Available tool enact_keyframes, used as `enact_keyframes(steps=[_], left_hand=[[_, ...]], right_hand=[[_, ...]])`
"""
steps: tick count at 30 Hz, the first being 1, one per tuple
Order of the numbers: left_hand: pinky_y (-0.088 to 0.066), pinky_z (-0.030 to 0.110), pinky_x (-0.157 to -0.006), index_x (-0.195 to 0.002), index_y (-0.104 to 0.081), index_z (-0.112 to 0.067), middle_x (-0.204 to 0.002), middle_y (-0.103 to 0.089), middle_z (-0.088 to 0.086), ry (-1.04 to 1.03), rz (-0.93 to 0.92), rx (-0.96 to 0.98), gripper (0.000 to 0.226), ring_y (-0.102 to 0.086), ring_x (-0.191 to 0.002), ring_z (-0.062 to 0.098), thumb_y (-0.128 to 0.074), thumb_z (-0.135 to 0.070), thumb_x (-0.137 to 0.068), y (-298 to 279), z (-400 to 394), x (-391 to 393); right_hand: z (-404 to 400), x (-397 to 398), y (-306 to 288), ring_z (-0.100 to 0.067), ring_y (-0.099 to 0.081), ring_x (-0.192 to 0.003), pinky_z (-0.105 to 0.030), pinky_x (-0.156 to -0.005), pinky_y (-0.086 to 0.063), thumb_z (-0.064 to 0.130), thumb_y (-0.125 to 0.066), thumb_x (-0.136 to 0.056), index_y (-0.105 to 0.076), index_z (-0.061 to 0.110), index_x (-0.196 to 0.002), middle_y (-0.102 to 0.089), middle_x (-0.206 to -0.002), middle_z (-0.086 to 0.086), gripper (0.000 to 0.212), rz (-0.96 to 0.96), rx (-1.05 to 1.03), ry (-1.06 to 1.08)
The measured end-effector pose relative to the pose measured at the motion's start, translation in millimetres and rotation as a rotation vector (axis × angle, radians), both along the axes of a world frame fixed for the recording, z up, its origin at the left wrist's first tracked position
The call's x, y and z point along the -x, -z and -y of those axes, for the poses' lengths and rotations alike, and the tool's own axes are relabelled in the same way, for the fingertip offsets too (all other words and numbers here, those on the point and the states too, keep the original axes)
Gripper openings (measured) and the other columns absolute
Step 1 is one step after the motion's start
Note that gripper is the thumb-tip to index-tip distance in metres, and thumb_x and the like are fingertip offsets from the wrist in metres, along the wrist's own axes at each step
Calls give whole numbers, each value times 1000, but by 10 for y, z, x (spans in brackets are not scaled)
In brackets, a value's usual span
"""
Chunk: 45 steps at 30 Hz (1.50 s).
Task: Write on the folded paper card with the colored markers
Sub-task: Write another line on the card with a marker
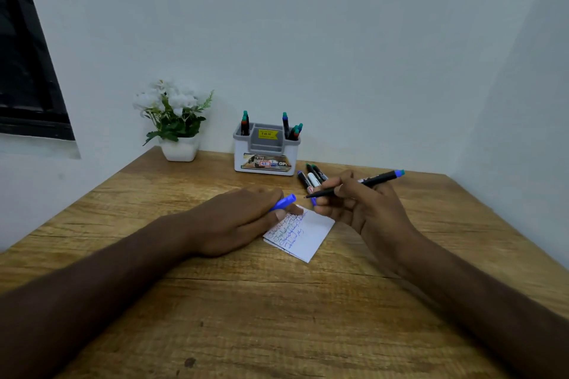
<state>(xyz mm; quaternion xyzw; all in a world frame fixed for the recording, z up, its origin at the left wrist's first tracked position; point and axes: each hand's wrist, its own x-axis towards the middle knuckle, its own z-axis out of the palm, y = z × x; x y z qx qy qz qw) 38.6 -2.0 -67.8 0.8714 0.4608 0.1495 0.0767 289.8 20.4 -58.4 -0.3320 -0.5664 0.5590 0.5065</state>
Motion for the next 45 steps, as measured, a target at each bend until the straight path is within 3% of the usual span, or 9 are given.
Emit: enact_keyframes(steps=[11,17,20,25,30,33,36,41,45], left_hand=[[-45,33,-80,-106,-35,-50,-97,-49,-19,-3,-42,-15,9,-46,-91,-3,-27,-52,-110,16,-35,-18],[-48,37,-84,-125,-48,-42,-112,-57,-11,-66,-91,-67,44,-48,-96,3,-15,-61,-104,10,30,-85],[-49,39,-84,-128,-48,-41,-120,-57,-10,-97,-113,-103,40,-46,-101,4,-18,-58,-107,46,26,-98],[-49,37,-82,-130,-48,-44,-120,-56,-11,-99,-88,-102,37,-47,-104,4,-19,-56,-108,76,-4,-114],[-47,28,-85,-109,-51,-64,-102,-63,-27,-54,136,-27,30,-58,-97,-1,-28,-45,-112,18,-17,-6],[-50,30,-95,-118,-58,-38,-114,-74,-26,-48,345,-31,27,-68,-110,3,-32,-29,-114,-4,-9,28],[-55,40,-91,-137,-46,-28,-112,-78,-14,-116,528,-38,28,-73,-106,10,-29,-32,-114,-16,-40,29],[-51,49,-88,-102,-53,-19,-103,-79,1,-306,905,-42,28,-69,-97,23,-31,-31,-114,-52,-126,108],[-46,40,-82,-83,-58,-26,-88,-68,5,-450,953,-221,44,-59,-83,13,-31,-42,-114,-91,-272,136]], right_hand=[[-1,23,42,-26,-77,-78,-40,-79,-67,1,-71,-96,-76,-1,-101,-79,-86,-20,7,115,-158,43],[43,102,104,-10,-80,-82,-18,-72,-60,31,-84,-87,-84,26,-95,-84,-87,7,9,432,-234,75],[19,133,164,-16,-80,-84,-31,-79,-64,33,-84,-87,-84,22,-98,-84,-91,2,15,396,-209,74],[4,163,134,-18,-78,-79,-24,-73,-63,32,-81,-91,-81,18,-104,-83,-89,-4,19,376,-120,10],[-21,-6,47,-11,-77,-92,-35,-89,-63,20,-83,-88,-77,22,-101,-82,-98,1,14,692,-280,-91],[-3,-107,31,-2,-71,-100,-28,-88,-59,21,-76,-89,-82,33,-98,-77,-104,15,16,981,-675,-193],[17,-123,-20,2,-63,-114,-24,-95,-54,34,-71,-97,-80,40,-117,-69,-122,19,22,1065,-769,-305],[54,-56,22,-10,-42,-125,-36,-102,-45,53,-43,-107,-43,62,-149,-43,-143,19,44,1345,-855,-315],[101,162,72,-11,-47,-119,-31,-91,-50,65,-43,-104,-41,50,-157,-42,-133,8,55,1369,-806,-182]])
